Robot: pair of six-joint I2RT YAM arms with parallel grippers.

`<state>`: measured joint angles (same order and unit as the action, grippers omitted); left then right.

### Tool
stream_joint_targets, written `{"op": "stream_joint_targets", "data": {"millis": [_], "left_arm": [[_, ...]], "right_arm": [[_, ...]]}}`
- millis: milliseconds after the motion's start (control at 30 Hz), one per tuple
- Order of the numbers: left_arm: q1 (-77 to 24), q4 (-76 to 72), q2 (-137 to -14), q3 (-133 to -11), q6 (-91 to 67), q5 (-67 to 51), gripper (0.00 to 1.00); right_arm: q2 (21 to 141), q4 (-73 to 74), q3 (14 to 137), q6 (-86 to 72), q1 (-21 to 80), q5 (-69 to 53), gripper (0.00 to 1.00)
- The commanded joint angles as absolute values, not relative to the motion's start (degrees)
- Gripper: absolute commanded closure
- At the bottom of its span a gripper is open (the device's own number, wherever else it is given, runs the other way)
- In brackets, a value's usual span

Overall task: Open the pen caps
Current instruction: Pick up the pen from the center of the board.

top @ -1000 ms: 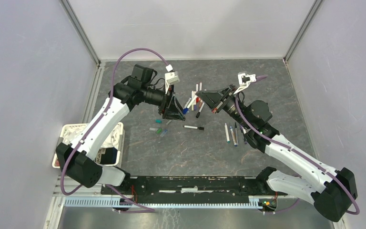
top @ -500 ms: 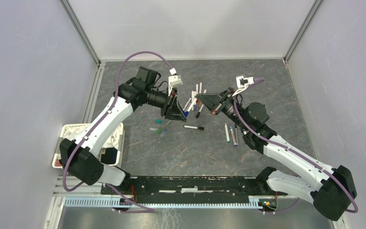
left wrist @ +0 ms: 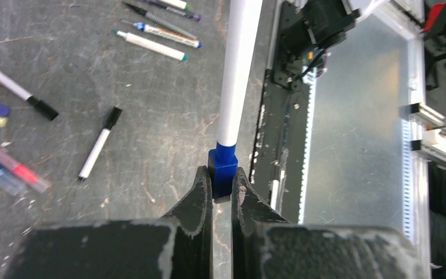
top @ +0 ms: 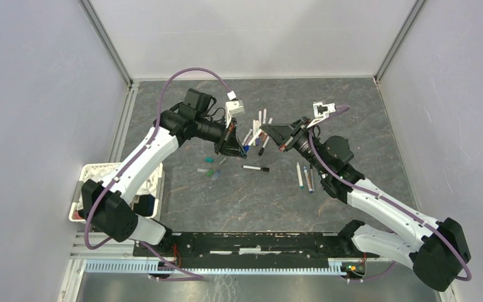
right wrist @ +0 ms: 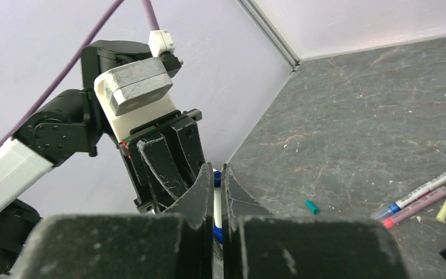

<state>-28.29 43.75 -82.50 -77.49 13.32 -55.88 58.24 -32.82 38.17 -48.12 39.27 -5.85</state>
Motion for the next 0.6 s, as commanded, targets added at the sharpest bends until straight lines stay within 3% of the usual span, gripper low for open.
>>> {"op": "stream_joint_targets", "data": {"millis": [0,67,200,367,567], "left_arm": [[-28.33,45.02,-81.48,-79.61,18.31,-46.65,0.98],[-28.3,47.77,-81.08,-80.73,22.63,-43.02,0.98],[-28.5,51.47,-78.35,-79.42,34.46,-34.19,0.98],[-29.89,56.4,-74.4,-75.27,50.72,-23.62,0.98],[-35.08,60.13,-71.31,-72.7,60.84,-15.21,0.98]], "right_arm": [[56.87,-31.42,38.63,-46.11,39.47,-6.03,0.94],[56.83,-25.72,40.98,-43.47,38.67,-7.43,0.71],[59.89,-11.0,50.16,-37.24,34.13,-15.82,0.5],[63.51,-0.2,57.46,-31.25,31.29,-23.33,0.35],[72.3,3.15,59.46,-32.51,31.22,-37.57,0.35]]}}
